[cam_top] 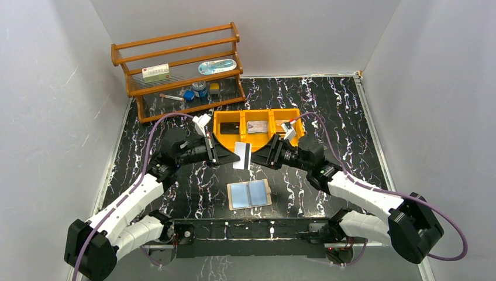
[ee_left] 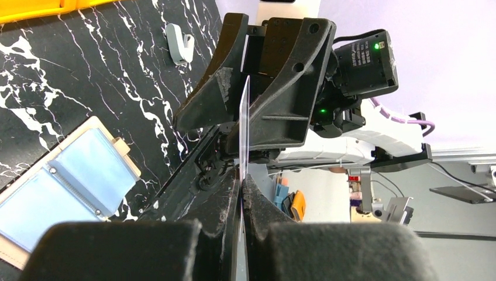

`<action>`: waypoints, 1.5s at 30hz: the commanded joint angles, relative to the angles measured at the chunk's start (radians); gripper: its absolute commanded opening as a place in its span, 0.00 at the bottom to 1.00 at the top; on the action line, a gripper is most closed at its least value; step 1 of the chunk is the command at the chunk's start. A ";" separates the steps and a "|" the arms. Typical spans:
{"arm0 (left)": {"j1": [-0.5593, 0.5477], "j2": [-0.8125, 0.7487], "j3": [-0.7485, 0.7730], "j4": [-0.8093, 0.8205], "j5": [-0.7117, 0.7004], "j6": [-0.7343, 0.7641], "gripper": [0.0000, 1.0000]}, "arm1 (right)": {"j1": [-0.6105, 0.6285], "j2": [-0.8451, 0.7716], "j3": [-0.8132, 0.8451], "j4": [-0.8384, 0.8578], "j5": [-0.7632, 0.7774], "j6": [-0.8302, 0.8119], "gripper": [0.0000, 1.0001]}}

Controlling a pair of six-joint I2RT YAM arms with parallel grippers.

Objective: Take the credit cards out of the card holder

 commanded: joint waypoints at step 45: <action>0.004 0.034 -0.039 0.196 0.077 -0.136 0.00 | -0.047 0.111 -0.009 0.520 -0.224 0.189 0.35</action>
